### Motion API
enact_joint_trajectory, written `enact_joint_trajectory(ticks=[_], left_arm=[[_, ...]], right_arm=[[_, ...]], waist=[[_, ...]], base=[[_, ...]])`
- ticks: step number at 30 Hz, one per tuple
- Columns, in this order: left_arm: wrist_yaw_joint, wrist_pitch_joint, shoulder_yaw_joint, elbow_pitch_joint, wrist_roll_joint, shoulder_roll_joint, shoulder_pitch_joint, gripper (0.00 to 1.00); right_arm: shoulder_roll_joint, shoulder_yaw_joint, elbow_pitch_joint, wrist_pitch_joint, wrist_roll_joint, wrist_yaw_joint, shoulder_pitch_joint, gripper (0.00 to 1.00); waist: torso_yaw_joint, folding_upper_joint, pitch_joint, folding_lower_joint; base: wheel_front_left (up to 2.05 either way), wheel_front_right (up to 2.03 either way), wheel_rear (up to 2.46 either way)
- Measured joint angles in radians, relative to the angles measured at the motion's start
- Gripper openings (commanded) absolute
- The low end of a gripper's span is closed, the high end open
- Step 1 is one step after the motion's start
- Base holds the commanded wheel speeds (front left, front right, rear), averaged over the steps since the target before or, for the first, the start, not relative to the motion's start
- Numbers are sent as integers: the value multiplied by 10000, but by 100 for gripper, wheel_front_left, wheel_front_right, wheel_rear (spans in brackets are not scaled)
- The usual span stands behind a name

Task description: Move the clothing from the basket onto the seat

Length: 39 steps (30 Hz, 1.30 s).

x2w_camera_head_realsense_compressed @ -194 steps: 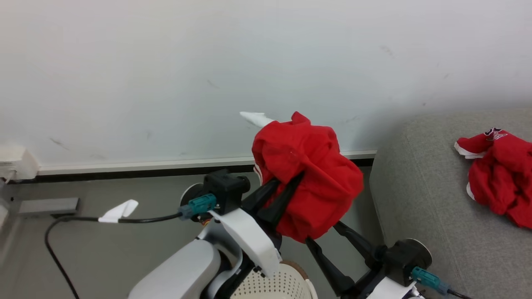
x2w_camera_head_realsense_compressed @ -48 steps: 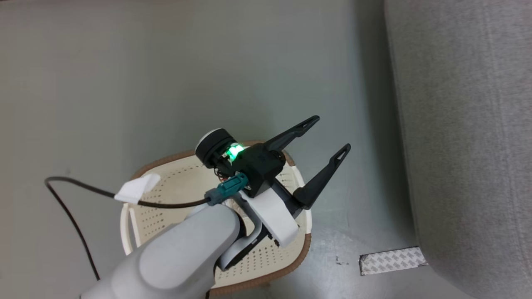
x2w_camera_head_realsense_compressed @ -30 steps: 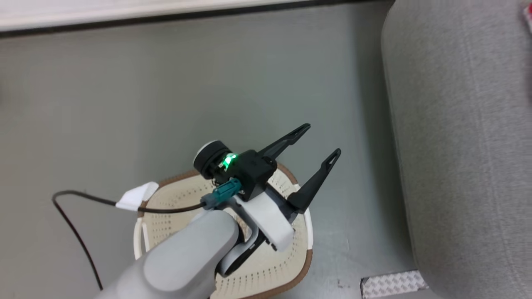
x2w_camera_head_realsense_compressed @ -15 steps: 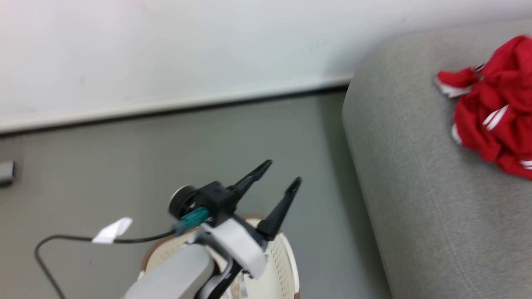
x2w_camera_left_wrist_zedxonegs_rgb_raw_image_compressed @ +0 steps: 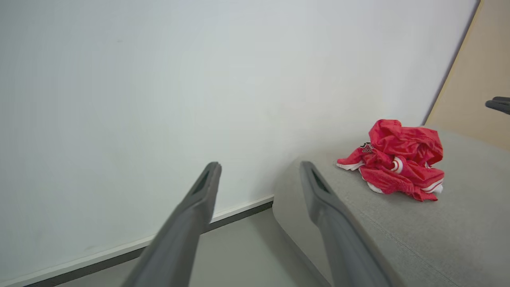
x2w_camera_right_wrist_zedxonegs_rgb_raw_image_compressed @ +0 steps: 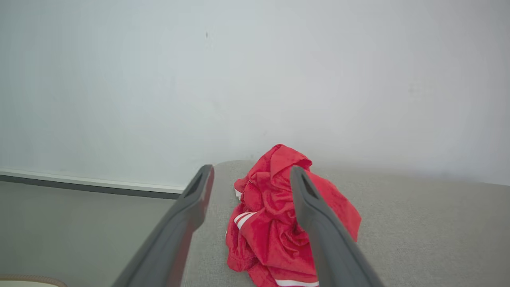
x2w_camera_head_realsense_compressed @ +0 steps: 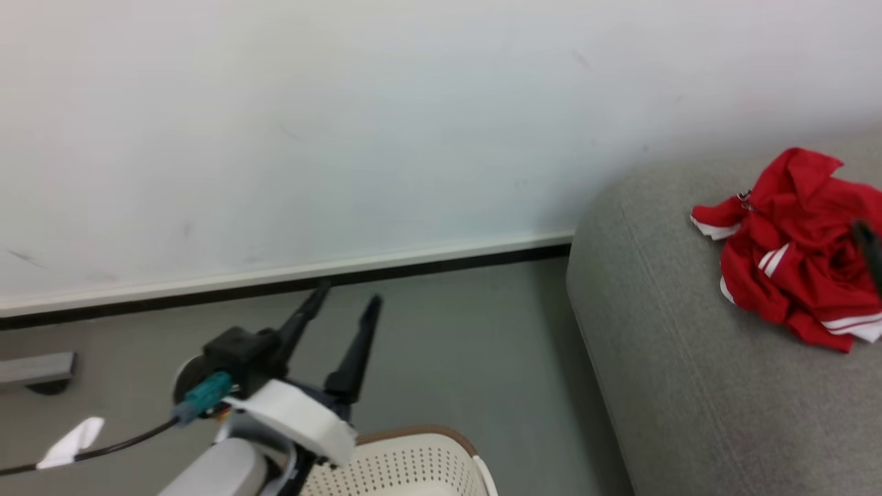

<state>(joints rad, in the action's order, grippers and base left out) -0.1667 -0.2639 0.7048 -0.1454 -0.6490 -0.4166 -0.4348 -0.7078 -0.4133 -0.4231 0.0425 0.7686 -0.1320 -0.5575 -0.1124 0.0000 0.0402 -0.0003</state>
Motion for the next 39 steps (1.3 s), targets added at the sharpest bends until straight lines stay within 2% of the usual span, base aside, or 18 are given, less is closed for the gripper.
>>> enact_joint_trajectory(ticks=[8,15,17,22,26,33,39], left_arm=[[-550,-2,-1540,594,46,-430,1218,100],[-736,-2,-2907,792,318,-435,2251,100],[-748,0,-3308,819,495,-284,2514,100],[-525,-2,-4169,704,974,115,3091,100],[-238,-2,-4665,84,1233,510,3461,100],[376,0,-5334,-1055,1505,1285,3832,100],[798,-2,-5962,-1356,2184,1787,3944,100]], right_arm=[[1310,913,1413,-974,-1091,0,1104,100],[2677,1678,2301,-1768,-2071,0,2286,100],[3066,1904,2393,-2000,-2314,0,2661,100],[3896,2174,2341,-2552,-3120,0,3436,100],[4460,2157,2171,-2790,-3438,0,3974,100],[5026,2004,1833,-2997,-3611,0,4431,100],[5369,1941,1689,-3037,-3645,0,4471,100]], waist=[[567,0,-521,1],[1029,0,-695,1],[1143,0,-714,2],[1346,0,-737,3],[1384,-1,-748,3],[1200,0,-712,3],[1049,0,-663,3]], base=[[0,0,0],[0,0,0],[0,0,0],[0,0,0],[0,0,0],[0,0,0],[0,0,0]])
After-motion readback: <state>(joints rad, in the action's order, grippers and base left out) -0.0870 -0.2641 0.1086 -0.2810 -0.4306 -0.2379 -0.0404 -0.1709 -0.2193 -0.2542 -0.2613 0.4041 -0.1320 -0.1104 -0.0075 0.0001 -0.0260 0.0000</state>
